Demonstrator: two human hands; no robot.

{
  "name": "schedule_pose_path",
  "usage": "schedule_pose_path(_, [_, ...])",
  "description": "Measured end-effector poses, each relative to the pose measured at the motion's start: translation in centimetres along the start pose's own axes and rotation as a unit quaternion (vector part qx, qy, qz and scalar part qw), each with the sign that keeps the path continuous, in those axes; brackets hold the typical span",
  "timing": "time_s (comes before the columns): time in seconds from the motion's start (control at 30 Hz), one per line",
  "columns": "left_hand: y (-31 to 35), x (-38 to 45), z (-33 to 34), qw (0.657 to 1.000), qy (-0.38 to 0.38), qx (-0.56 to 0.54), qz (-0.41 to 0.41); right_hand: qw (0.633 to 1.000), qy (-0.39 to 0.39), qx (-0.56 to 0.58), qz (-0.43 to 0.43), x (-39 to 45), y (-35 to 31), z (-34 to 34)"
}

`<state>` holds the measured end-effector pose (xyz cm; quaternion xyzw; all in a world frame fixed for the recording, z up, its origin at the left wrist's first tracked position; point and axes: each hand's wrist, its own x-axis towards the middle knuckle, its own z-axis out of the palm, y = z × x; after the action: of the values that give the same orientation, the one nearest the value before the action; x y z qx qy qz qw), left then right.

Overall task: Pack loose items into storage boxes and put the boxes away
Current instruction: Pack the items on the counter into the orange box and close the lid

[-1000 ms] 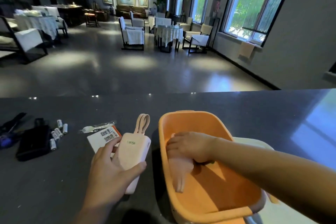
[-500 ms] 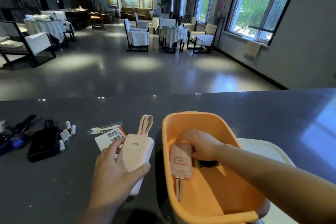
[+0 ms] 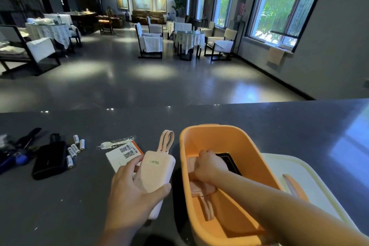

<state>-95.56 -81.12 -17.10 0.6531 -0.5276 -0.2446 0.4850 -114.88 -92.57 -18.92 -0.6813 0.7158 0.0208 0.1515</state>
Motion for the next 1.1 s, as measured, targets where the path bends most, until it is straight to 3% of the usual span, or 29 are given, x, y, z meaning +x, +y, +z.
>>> schedule_pose_path(0.2, [0.8, 0.1, -0.1, 1.000, -0.004, -0.008, 0.016, 0.991, 0.032, 0.126, 0.000, -0.7, 1.3, -0.8])
schedule_pose_path(0.27, [1.6, 0.3, 0.0, 0.999, -0.014, -0.001, 0.033, 0.967, 0.072, 0.243, -0.022, -1.5, 1.7, -2.2])
schedule_pose_path(0.3, [2.0, 0.5, 0.0, 0.999, -0.021, 0.008, 0.044, 0.937, 0.090, 0.336, -0.040, -2.2, 1.8, -3.3])
schedule_pose_path(0.37, [2.9, 1.0, 0.1, 0.996, -0.038, 0.032, 0.075, 0.834, 0.075, 0.543, -0.069, -4.3, 1.8, -5.8])
schedule_pose_path(0.4, [3.3, 1.3, 0.2, 0.994, -0.046, 0.046, 0.089, 0.789, 0.043, 0.608, -0.081, -5.4, 1.9, -7.0])
schedule_pose_path(0.43, [3.7, 1.5, 0.3, 0.991, -0.053, 0.061, 0.103, 0.770, 0.012, 0.632, -0.092, -6.3, 1.9, -7.7])
schedule_pose_path(0.53, [5.0, 1.7, 0.8, 0.979, -0.075, 0.099, 0.160, 0.790, -0.028, 0.604, -0.104, -8.1, 1.6, -8.0])
schedule_pose_path(0.7, [6.3, 0.6, 1.6, 0.967, -0.116, 0.088, 0.209, 0.800, 0.058, 0.594, -0.071, -9.0, 1.1, -7.3])
schedule_pose_path(0.83, [5.8, 0.7, 1.1, 0.968, -0.128, 0.082, 0.201, 0.773, 0.083, 0.626, -0.069, -8.9, 1.7, -7.3])
schedule_pose_path(0.93, [5.2, 0.8, 0.4, 0.981, -0.103, 0.022, 0.165, 0.741, 0.053, 0.667, -0.059, -8.8, 2.2, -7.2])
schedule_pose_path(1.0, [5.1, 1.0, 0.1, 0.981, -0.105, 0.017, 0.164, 0.773, 0.065, 0.626, -0.079, -8.7, 2.7, -7.4])
schedule_pose_path(1.1, [4.9, 1.6, -0.4, 0.976, -0.121, 0.036, 0.175, 0.887, 0.231, 0.361, -0.170, -9.0, 3.8, -8.8])
